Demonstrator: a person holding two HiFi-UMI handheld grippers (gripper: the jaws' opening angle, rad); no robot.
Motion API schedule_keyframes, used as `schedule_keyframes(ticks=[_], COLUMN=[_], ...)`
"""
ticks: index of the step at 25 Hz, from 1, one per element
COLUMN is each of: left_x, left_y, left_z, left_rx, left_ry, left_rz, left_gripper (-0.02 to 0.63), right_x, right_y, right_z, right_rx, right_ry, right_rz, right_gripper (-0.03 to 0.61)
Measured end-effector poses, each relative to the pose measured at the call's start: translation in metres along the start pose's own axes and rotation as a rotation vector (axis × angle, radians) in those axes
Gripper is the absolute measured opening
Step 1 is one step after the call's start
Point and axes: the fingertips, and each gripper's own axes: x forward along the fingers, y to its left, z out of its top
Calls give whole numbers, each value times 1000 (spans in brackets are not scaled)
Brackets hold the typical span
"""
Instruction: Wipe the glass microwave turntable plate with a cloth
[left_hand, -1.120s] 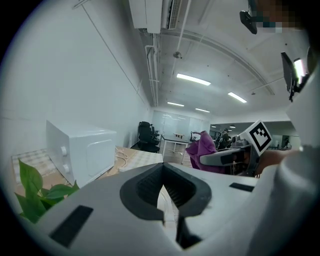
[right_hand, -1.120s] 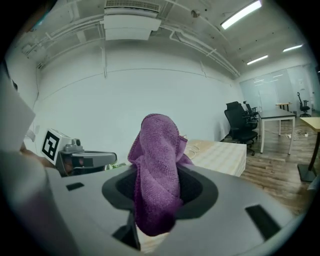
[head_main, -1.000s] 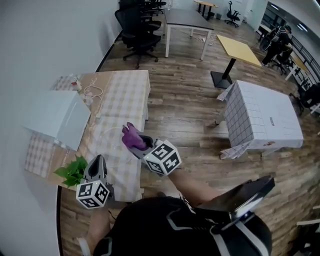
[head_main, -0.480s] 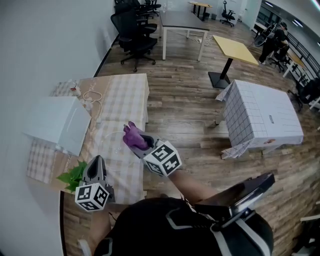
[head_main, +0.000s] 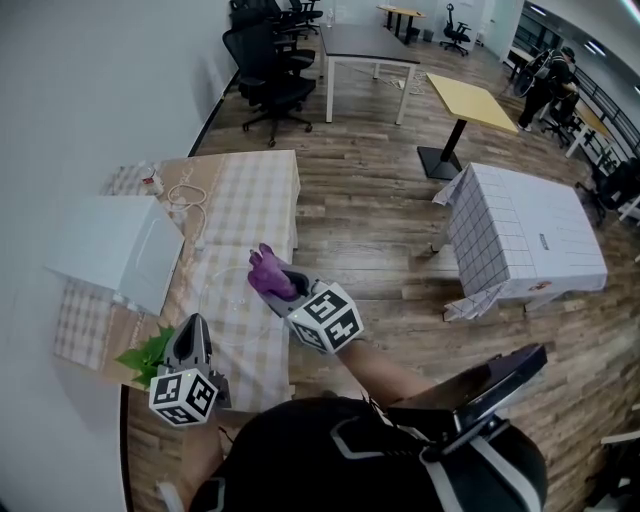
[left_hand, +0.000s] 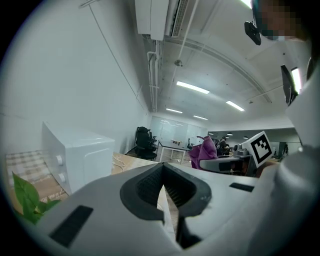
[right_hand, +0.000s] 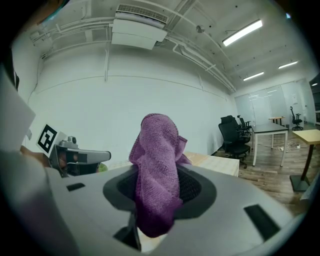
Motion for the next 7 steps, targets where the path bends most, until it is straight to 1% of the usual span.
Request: schedule_keyframes(ticks=[7], left_x=[0], left_y=[5], left_z=[3], left_rx=[-1], left_ry=[-7], left_rz=[5], left_gripper=[3], right_x=[5], right_y=[-1], right_z=[1], right_rx=[3], right_ry=[3], right_rz=[-9], right_gripper=[158])
